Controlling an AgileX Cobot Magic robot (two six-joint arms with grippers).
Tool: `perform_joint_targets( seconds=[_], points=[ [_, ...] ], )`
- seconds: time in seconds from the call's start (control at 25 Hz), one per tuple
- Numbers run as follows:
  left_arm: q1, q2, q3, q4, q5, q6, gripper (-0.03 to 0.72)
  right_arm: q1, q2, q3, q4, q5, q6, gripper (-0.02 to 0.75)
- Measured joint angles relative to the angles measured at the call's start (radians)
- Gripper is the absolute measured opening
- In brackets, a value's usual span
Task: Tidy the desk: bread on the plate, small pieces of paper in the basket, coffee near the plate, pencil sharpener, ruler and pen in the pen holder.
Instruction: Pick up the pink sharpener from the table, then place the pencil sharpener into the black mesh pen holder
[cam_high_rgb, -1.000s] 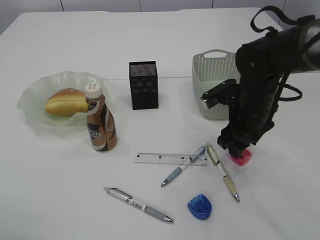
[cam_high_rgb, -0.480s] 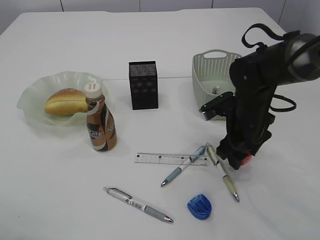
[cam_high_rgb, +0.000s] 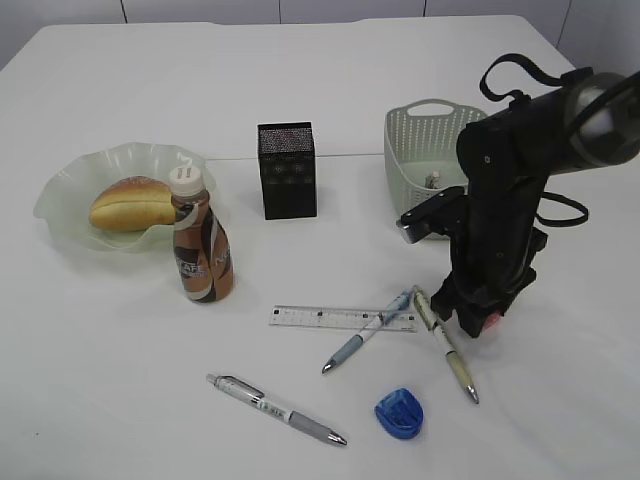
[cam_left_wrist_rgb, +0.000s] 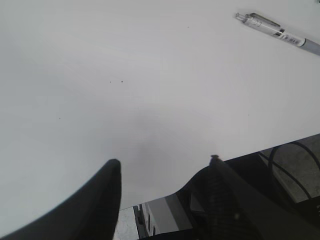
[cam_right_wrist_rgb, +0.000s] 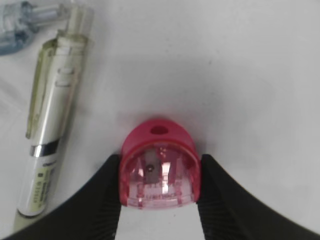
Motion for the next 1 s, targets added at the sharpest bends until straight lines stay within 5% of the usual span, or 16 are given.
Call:
perform_joint_targets(
  seconds=[0.64, 1.0],
  points=[
    [0.000, 0.000, 0.000, 0.000, -0.002, 0.000, 0.404, 0.000, -0.142, -0.054, 0.078, 0.019, 0.029, 0.325],
    [0.000, 0.000, 0.000, 0.000, -0.005, 0.000, 0.403, 0.000, -0.148, -0.296, 0.453, -0.087, 0.011, 0.325]
  ],
)
